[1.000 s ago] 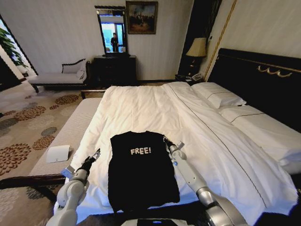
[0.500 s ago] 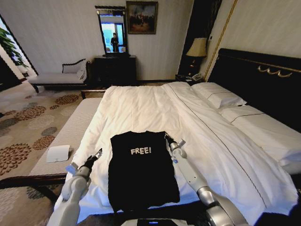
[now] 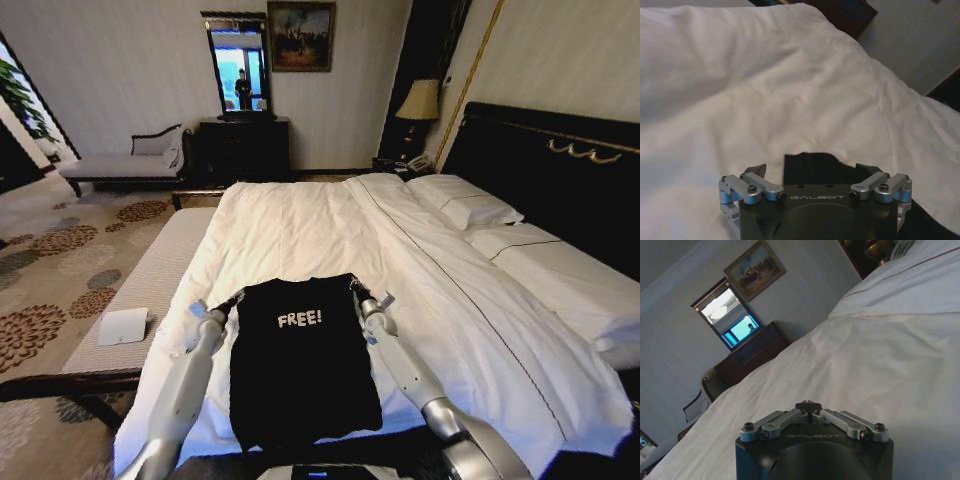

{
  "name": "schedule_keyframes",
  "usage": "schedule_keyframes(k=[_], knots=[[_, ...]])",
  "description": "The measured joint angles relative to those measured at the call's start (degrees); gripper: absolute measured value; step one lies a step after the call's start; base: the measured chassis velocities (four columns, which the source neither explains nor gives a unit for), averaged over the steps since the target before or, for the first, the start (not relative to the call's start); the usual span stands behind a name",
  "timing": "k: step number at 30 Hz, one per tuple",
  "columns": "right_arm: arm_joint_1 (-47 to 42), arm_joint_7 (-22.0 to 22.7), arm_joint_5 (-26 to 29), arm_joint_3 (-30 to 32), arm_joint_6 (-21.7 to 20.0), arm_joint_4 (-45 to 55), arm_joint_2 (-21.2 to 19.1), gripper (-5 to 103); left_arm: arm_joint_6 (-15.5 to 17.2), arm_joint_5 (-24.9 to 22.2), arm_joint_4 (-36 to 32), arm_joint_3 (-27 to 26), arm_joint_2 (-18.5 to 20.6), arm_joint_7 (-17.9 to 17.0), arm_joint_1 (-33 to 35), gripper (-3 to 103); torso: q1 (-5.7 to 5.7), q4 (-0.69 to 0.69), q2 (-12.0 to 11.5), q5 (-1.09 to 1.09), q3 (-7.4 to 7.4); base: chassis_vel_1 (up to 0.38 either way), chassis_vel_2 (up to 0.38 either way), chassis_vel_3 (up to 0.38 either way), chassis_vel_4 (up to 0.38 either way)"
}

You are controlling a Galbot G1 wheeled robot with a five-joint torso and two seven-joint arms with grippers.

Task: Fold the clothes on the bed.

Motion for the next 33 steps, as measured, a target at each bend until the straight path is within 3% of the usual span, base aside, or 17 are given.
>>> schedule_keyframes(k=[9, 14, 23, 25, 29, 33], knots=[[-1.1, 0.1, -0.9, 0.6, 0.4, 0.6, 0.1, 0, -1.4, 2.0, 7.1, 0.3, -1.0, 2.2, -3.8, 103, -0.01, 0.01, 0.0, -0.01, -0.01, 0.0, 0.0, 0.0, 0.0], [-1.1, 0.4, -0.9, 0.7, 0.4, 0.8, 0.1, 0, -1.9, 2.2, 8.3, 0.1, -1.1, 2.8, -4.3, 96, -0.01, 0.01, 0.0, -0.01, 0.0, 0.0, 0.0, 0.0, 0.0], [-0.7, 0.9, -0.9, 0.6, 0.4, 0.7, 0.2, 0, -2.4, 2.5, 9.9, 0.0, -1.4, 4.6, -4.5, 53, -0.02, 0.02, 0.0, -0.01, -0.01, 0.0, 0.0, 0.0, 0.0], [-0.7, 0.9, -0.9, 0.6, 0.3, 0.7, 0.2, 0, -2.5, 2.6, 10.0, 0.0, -1.5, 4.7, -4.5, 53, -0.02, 0.02, 0.0, -0.01, -0.01, 0.0, 0.0, 0.0, 0.0], [-0.6, 0.9, -0.9, 0.6, 0.3, 0.5, 0.2, 0, -2.6, 2.6, 10.2, 0.0, -1.6, 4.8, -4.7, 32, -0.02, 0.01, 0.0, -0.01, -0.01, 0.0, 0.0, 0.0, 0.0], [-0.6, 0.9, -0.9, 0.6, 0.3, 0.4, 0.2, 0, -2.8, 2.9, 10.4, 0.0, -1.6, 5.1, -4.8, 21, -0.02, 0.01, 0.0, -0.02, -0.01, 0.0, 0.0, 0.0, 0.0]])
